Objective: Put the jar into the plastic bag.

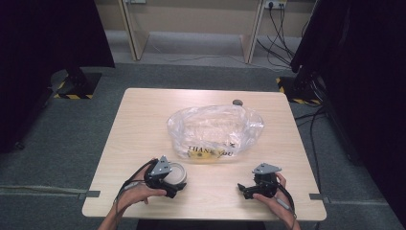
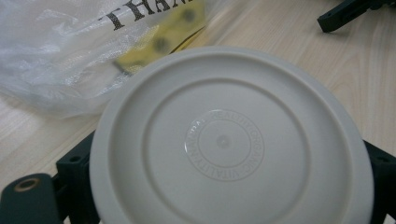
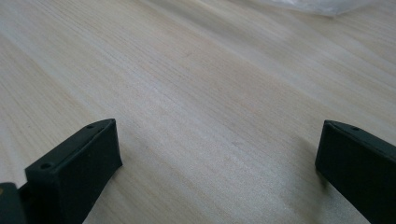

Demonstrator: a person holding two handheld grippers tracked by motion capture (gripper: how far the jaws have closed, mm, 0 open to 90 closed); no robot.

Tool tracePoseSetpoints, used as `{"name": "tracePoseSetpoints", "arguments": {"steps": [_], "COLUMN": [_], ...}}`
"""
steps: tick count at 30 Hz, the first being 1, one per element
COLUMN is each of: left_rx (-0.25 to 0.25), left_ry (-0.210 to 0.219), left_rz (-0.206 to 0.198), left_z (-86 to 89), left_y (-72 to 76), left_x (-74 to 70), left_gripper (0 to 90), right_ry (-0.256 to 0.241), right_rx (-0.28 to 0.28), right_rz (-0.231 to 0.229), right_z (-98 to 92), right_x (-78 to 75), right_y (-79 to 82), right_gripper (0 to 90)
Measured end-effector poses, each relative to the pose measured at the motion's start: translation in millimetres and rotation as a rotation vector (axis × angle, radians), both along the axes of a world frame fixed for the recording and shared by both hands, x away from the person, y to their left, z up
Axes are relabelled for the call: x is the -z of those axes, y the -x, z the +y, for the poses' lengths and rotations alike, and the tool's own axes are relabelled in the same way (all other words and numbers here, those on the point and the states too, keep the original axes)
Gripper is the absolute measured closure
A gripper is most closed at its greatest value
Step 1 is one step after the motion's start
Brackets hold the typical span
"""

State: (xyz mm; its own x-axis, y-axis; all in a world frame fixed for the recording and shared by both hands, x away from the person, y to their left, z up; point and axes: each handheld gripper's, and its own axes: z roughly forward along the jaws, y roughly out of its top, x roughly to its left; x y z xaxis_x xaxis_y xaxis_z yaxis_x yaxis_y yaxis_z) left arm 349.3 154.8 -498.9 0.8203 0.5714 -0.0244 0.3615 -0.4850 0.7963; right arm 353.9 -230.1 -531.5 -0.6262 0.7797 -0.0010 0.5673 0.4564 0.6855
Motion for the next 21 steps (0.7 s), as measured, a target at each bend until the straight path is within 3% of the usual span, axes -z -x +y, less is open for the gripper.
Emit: {"name": "tracePoseSetpoints", "arguments": {"steps": [3,8,21], "left_rx": [-0.010,-0.011,-0.001], "left_ry": [0.027,0.036,0.039], "left_rz": [0.016,-0.003,0.015], "left_z": [0.3,-2.3,-18.1], "left_y": [-3.2,-7.0,-29.3], "left_x": [-3.1,-17.1,-48.7], "left_gripper": [9.9,10.0,10.0], "right_ry": [0.000,0.000,0.000], "right_rx": [0.000,0.000,0.000], "right_rz": [0.000,0.000,0.000], "right_z": [0.0,0.0,0.0], "right_x": [0.0,0.0,0.0], "right_y": [0.0,0.0,0.0], "right_gripper": [0.2,0.2,0.2]}}
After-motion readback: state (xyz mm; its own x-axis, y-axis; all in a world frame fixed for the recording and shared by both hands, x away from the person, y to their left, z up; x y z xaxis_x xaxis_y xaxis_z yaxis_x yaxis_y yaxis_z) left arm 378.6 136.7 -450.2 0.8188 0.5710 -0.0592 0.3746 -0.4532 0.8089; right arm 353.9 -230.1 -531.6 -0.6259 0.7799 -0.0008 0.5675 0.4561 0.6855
